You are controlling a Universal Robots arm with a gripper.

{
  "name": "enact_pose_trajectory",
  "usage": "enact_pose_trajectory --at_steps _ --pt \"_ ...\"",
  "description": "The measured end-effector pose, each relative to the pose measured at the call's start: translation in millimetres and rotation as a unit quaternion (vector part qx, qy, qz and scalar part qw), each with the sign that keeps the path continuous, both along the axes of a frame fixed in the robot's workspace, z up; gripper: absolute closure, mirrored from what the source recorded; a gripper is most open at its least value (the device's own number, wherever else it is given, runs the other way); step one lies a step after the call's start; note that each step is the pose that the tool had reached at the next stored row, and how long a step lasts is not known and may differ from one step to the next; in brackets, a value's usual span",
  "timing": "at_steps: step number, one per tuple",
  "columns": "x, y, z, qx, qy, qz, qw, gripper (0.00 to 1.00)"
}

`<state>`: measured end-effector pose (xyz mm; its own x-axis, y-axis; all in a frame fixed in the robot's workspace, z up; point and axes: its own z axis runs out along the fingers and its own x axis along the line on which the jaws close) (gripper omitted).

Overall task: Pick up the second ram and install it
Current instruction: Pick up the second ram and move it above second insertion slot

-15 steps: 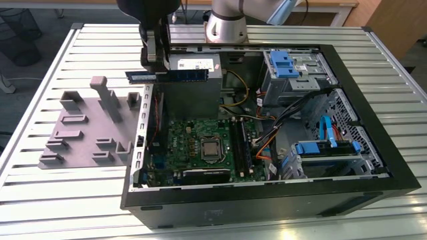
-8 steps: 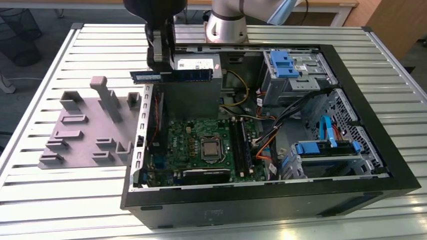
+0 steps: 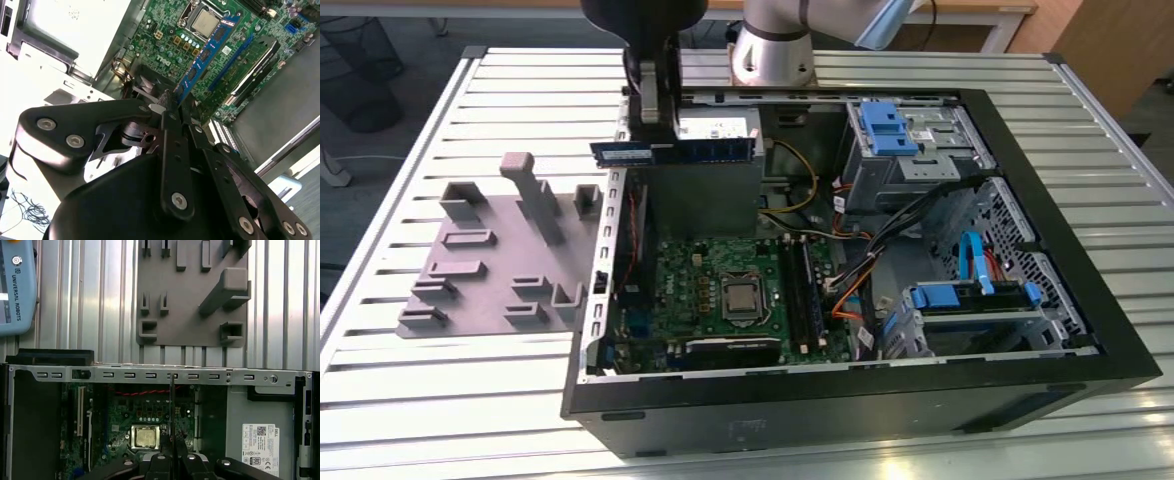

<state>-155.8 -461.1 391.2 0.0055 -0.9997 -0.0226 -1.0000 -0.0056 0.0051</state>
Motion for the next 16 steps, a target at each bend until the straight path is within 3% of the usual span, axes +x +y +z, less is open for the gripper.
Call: enact_pose_trajectory --at_steps 16 --pt "16.3 0.0 0.0 0.0000 0.0000 0.000 1.0000 0.86"
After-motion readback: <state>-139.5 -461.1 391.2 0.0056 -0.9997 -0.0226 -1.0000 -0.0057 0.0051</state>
